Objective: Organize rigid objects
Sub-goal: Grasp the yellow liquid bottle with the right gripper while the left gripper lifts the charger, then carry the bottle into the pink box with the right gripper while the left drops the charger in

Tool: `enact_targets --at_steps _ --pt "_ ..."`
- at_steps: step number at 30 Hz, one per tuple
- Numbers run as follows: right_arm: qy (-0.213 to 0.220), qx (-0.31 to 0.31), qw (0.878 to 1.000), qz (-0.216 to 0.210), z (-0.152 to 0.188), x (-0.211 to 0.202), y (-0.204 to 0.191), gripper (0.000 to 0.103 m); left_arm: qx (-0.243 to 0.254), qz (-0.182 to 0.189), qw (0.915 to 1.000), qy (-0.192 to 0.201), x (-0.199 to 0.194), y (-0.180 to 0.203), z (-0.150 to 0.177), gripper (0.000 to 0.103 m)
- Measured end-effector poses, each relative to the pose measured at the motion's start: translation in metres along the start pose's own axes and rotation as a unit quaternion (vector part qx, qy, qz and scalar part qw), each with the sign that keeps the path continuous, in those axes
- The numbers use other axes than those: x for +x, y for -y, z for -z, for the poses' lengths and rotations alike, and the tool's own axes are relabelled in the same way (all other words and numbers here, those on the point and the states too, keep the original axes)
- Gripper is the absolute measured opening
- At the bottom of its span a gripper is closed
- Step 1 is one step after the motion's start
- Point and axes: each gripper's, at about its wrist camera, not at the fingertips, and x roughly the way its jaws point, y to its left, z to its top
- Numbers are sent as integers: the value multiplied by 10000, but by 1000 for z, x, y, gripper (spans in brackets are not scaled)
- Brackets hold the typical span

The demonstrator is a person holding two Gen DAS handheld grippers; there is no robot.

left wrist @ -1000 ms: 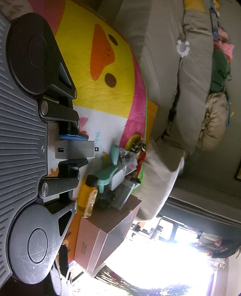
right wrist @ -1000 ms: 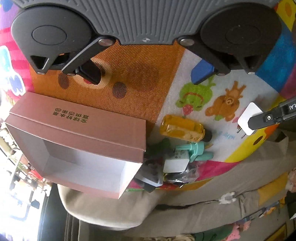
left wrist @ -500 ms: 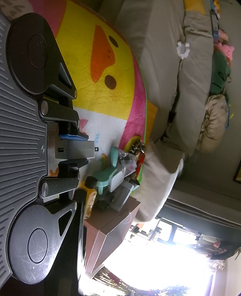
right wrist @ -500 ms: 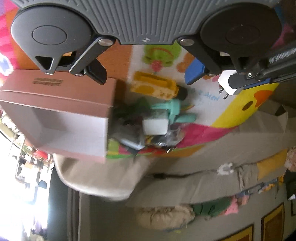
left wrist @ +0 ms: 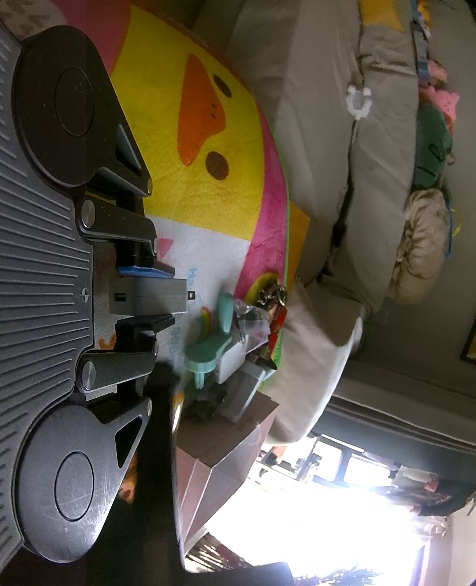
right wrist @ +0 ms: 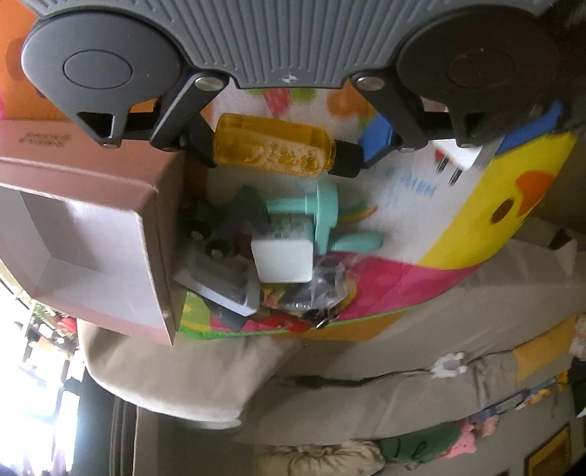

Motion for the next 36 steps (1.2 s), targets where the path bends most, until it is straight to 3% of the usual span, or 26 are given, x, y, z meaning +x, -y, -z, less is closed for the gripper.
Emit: enact_targets --at_steps 3,6,9,13,15,18,23,29,36 --pt "148 -149 9996 -214 14 -29 15 82 135 47 9999 -64 -4 9 3 24" --pt "361 -267 9986 -287 30 -64 38 82 439 542 9973 -245 -13 32 8 24" --pt "731 -411 9965 -28 49 -102 67 82 840 1041 9906 -272 -21 67 3 24" --pt "1259 -414 9894 589 71 -143 105 82 1337 1404 9810 45 -19 119 -30 24" --pt "1413 -227 9873 683 80 -157 125 82 1511 1472 9767 401 -9 147 -55 24" --pt "1508 106 9859 724 90 -167 154 82 1300 1718 9742 665 20 173 -85 27" --pt "1554 289 9842 797 101 -166 175 82 911 1263 9863 538 50 168 -93 27" --pt "1495 427 9853 714 99 -155 190 82 683 885 9935 237 24 117 -48 27" --pt "1809 245 9820 489 34 -134 189 82 872 357 9955 -134 5 78 -11 27"
